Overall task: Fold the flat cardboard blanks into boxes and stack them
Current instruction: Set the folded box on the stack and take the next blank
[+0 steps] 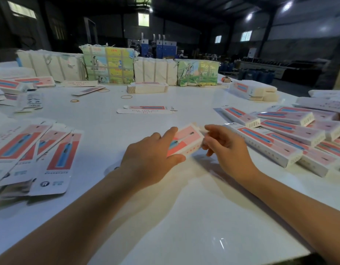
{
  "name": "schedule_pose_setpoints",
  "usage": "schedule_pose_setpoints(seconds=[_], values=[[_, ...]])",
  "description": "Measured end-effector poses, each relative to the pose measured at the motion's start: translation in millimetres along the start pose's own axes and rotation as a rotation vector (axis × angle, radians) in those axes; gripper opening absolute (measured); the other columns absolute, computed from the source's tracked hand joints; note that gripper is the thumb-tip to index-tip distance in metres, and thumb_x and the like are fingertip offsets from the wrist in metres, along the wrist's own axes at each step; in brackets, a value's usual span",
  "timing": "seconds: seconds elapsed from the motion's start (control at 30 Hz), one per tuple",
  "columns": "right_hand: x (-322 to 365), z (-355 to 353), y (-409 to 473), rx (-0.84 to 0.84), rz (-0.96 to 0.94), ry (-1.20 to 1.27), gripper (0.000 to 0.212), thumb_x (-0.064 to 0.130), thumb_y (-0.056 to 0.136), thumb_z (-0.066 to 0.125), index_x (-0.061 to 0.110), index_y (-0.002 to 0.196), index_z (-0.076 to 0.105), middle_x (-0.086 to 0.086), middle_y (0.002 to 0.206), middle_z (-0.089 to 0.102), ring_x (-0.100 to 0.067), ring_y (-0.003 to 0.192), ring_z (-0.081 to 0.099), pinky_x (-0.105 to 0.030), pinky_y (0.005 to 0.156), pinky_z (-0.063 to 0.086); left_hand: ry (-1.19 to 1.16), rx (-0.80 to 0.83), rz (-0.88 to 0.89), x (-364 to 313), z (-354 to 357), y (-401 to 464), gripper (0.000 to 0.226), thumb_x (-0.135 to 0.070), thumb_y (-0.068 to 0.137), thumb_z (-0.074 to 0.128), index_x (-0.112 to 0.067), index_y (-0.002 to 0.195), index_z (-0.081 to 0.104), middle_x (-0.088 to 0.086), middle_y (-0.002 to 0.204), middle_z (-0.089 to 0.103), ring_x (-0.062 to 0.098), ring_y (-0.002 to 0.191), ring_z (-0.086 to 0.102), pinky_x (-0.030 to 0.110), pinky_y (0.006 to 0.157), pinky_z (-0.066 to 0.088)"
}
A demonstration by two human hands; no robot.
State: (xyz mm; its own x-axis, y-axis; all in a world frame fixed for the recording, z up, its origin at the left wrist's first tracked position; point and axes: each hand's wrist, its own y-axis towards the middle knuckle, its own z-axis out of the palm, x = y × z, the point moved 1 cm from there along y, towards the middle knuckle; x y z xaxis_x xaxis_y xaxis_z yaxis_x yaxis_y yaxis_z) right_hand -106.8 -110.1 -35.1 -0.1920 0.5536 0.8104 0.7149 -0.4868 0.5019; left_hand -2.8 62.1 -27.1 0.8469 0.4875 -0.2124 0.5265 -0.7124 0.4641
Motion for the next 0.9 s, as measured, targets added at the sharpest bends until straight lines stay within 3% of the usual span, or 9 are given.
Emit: schedule_pose_setpoints(seconds=[0.17,0.27,0.37,0.6,0.73,0.8,0.83,0.9], values=[[-5.0,-2.8,3.6,0.045,0.103,-0.005,0.039,0.011,0.096,0.049,0.028,0.131,0.046,0.009,0.061,0.064,-0.004,0.053,0.056,-0.018,0.051,0.047,0.088,-0.02,0.116,-8.3,2.0,-5.8,0.069,-0.064,0.089,0.034,-0.036,0.145,0.005,-0.005,0.126,0.048,0.015,0.11,0.05,0.028,0.078,0.043],[-4.0,-2.6,3.8,0.07,0.097,-0.086,0.025,0.009,0.097,0.046,0.024,0.108,0.063,0.02,0.057,0.062,-0.001,0.048,0.052,-0.014,0.047,0.042,0.123,-0.008,0.158,-10.8,3.7,-6.9,0.07,-0.064,0.089,0.033,-0.036,0.146,0.003,-0.004,0.128,0.047,0.015,0.111,0.049,0.028,0.079,0.046],[0.4,-2.8,1.3,0.074,0.068,-0.115,0.032,0.004,0.095,0.045,0.025,0.083,0.067,0.02,0.062,0.063,-0.002,0.05,0.052,-0.013,0.048,0.041,0.151,-0.036,0.178,-11.4,5.1,-9.0,0.07,-0.064,0.089,0.031,-0.035,0.146,0.003,-0.004,0.127,0.047,0.015,0.109,0.049,0.028,0.078,0.046],[3.9,-2.2,-3.0,0.11,0.047,-0.225,0.014,0.008,0.094,0.049,0.01,0.085,0.06,0.006,0.073,0.062,-0.004,0.063,0.053,-0.021,0.062,0.044,0.228,-0.084,0.233,-14.0,8.2,-11.6,0.067,-0.064,0.09,0.027,-0.033,0.145,0.004,-0.003,0.121,0.049,0.017,0.105,0.05,0.027,0.067,0.035],[6.5,-3.2,-3.1,0.141,0.027,-0.304,0.015,0.012,0.095,0.049,0.014,0.084,0.059,0.005,0.077,0.061,-0.003,0.067,0.055,-0.022,0.063,0.044,0.219,-0.1,0.228,-15.7,9.8,-12.8,0.067,-0.065,0.089,0.026,-0.033,0.144,0.004,-0.004,0.122,0.049,0.016,0.103,0.051,0.026,0.066,0.037],[8.2,-5.7,-1.7,0.078,-0.1,-0.485,0.014,0.02,0.095,0.05,0.02,0.092,0.063,0.003,0.093,0.059,-0.002,0.082,0.053,-0.022,0.073,0.041,0.202,-0.125,0.2,-17.0,9.5,-11.8,0.066,-0.065,0.089,0.025,-0.034,0.144,0.005,-0.004,0.121,0.05,0.017,0.103,0.051,0.027,0.066,0.037],[8.4,-7.3,-0.2,0.023,-0.155,-0.557,0.018,0.026,0.095,0.051,0.021,0.105,0.065,-0.001,0.108,0.054,-0.007,0.095,0.05,-0.023,0.081,0.039,0.184,-0.14,0.182,-17.4,8.8,-11.6,0.066,-0.066,0.088,0.025,-0.035,0.143,0.005,-0.004,0.12,0.05,0.017,0.103,0.051,0.027,0.066,0.037],[5.2,-9.1,2.6,-0.043,-0.107,-0.511,0.042,0.034,0.093,0.055,0.027,0.134,0.049,-0.002,0.129,0.041,-0.013,0.115,0.042,-0.027,0.092,0.036,0.141,-0.158,0.155,-18.1,7.5,-11.8,0.065,-0.066,0.088,0.026,-0.035,0.142,0.006,-0.004,0.12,0.05,0.016,0.102,0.051,0.026,0.065,0.035]])
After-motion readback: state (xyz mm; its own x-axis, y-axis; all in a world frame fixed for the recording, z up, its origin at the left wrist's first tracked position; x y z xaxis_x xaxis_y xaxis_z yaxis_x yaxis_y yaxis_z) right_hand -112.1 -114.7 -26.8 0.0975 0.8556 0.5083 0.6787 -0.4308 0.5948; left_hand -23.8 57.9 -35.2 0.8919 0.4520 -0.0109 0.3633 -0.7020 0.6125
